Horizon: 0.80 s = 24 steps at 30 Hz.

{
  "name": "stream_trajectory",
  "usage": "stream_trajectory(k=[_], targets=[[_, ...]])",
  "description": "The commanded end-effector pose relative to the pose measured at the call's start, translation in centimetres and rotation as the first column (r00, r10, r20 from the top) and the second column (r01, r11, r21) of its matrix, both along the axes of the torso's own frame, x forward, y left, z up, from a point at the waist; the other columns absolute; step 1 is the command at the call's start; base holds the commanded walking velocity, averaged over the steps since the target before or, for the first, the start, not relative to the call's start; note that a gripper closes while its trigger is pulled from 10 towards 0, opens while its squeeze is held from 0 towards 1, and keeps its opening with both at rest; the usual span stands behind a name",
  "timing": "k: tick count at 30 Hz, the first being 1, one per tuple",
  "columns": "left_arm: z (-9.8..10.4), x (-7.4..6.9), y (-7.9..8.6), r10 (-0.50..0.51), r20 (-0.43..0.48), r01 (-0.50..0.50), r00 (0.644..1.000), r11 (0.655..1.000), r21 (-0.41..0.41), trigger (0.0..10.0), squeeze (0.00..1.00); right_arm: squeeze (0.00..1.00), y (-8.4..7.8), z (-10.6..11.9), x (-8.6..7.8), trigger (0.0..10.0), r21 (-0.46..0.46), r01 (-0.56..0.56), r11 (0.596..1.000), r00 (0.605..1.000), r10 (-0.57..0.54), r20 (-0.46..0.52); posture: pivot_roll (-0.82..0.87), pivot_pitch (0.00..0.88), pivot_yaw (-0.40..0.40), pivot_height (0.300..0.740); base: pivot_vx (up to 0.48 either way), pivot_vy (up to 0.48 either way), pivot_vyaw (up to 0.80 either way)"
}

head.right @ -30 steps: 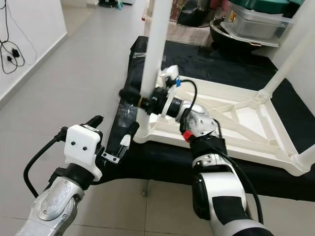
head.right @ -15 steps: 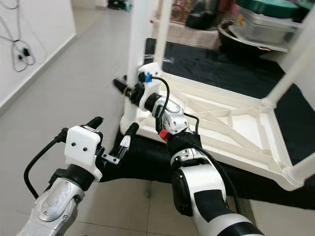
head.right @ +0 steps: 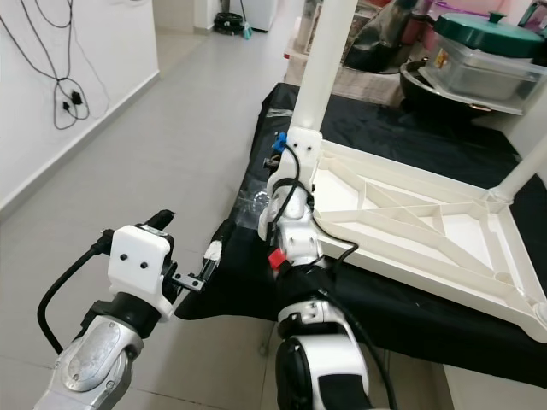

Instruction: Building children table

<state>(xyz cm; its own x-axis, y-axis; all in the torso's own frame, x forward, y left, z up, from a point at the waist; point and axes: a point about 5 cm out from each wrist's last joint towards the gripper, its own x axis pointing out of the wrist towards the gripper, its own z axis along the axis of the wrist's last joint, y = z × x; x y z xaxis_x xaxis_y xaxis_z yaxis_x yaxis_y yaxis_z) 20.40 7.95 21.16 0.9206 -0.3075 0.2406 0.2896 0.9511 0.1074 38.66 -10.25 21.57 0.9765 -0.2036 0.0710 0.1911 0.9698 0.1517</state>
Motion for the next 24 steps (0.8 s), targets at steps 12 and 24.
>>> stream_trajectory(k=[12,24], targets=[[-0.4,0.0,-0.5,-0.020,-0.017,0.020,1.000,1.000,0.000,10.0,0.00,0.00,-1.1,2.1,1.2,10.0,-0.041,-0.299,0.954,0.936,0.301,0.184,0.13,0.078,-0.133,0.740,0.000,0.000,0.00],[-0.1,0.1,-0.6,-0.026,-0.006,0.026,1.000,1.000,-0.005,10.0,0.00,0.00,-0.2,2.7,-0.6,10.0,-0.056,-0.977,0.207,0.200,0.974,0.108,0.14,0.083,-0.137,0.740,0.000,0.000,0.00]])
